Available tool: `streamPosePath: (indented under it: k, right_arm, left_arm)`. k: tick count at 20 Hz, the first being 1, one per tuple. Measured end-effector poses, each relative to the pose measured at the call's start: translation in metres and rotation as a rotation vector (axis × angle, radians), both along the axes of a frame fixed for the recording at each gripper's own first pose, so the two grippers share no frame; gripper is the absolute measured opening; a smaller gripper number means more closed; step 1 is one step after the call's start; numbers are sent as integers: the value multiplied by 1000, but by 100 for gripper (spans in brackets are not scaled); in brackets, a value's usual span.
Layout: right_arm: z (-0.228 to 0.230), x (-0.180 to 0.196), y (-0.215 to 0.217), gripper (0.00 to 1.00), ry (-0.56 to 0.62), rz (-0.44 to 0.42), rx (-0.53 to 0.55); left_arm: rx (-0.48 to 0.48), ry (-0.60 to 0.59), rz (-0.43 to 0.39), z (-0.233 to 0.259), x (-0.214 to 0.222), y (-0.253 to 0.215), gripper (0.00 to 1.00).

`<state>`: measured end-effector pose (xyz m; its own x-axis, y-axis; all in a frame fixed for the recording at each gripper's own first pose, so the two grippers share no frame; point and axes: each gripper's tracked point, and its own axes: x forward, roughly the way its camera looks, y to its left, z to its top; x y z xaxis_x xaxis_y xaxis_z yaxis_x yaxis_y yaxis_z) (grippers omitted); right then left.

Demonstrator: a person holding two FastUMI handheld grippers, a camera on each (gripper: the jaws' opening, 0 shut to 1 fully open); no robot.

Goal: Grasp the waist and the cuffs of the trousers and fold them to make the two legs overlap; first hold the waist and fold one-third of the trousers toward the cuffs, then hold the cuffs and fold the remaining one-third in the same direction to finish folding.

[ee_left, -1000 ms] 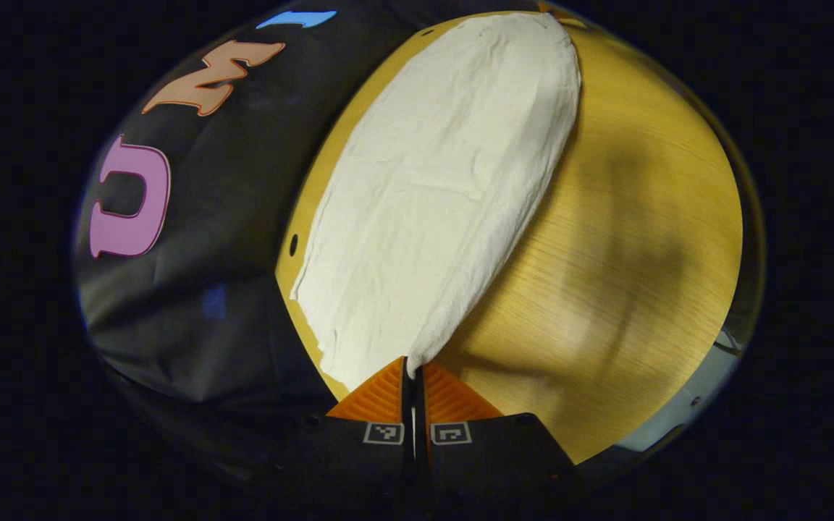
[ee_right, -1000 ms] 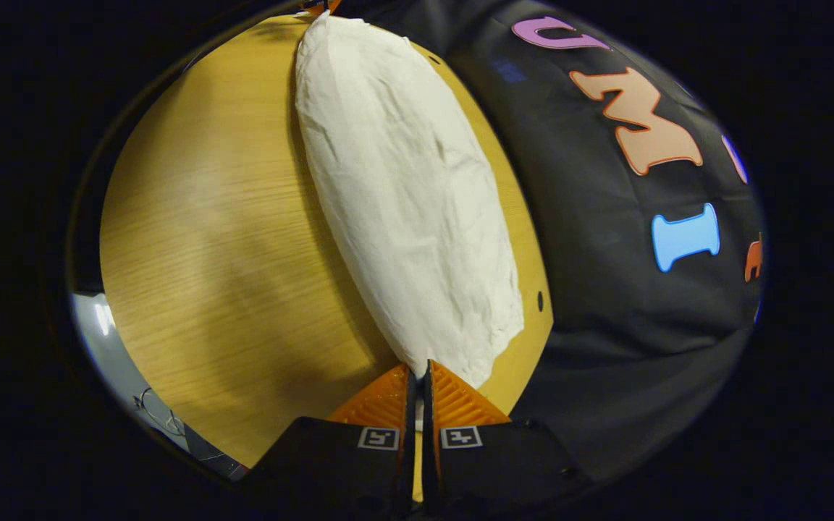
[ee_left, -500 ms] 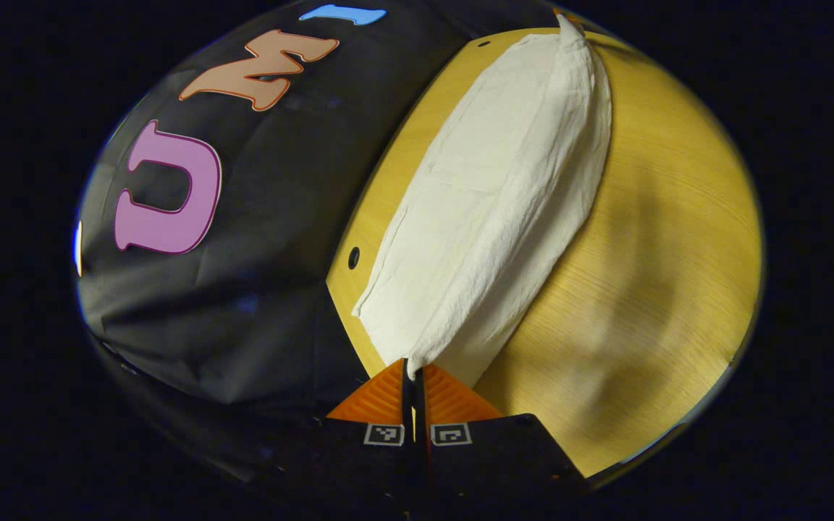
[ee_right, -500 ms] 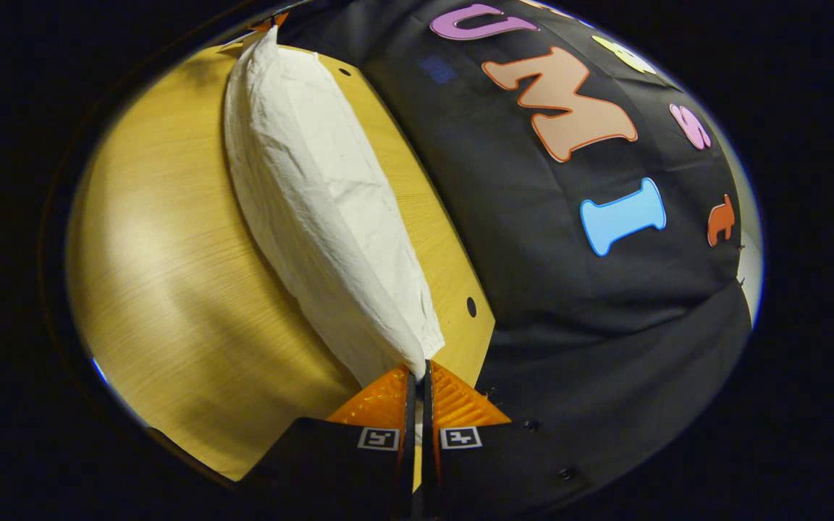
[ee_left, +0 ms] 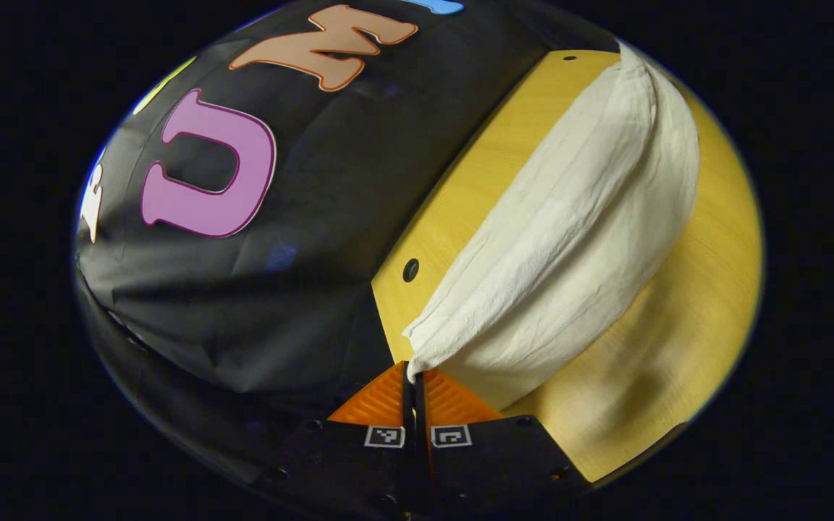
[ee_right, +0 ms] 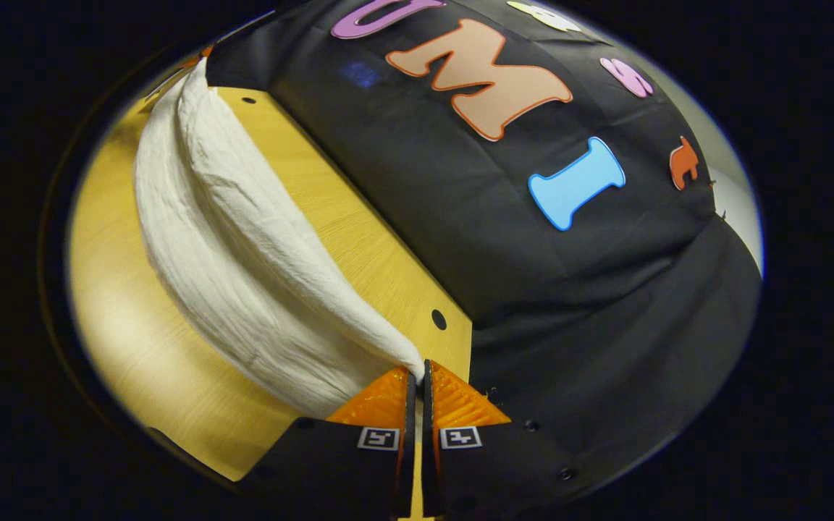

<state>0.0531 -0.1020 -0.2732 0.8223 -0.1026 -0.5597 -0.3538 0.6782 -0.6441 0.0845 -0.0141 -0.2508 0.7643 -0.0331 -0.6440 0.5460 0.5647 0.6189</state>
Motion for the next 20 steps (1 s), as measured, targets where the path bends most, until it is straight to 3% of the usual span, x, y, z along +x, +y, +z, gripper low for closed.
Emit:
streamPosePath:
  k: [1, 8, 16, 19, 20]
  right_arm:
    - [-2, 7, 0, 4, -7, -17, 14]
    - [-36, 68, 6, 4, -16, -109, 94]
    - [-111, 105, 21, 6, 73, -135, 122]
    - [-127, 104, 27, 17, 112, -164, 186]
    - [-125, 106, 29, 44, 106, -172, 213]
  left_arm:
    - [-9, -10, 13, 2, 8, -3, 0]
    - [-50, -31, 92, -13, 69, -29, 0]
    - [-42, -11, 139, -65, 108, -54, 0]
    - [-103, -13, 177, -69, 106, -58, 2]
    - [-141, -15, 184, -68, 105, -62, 19]
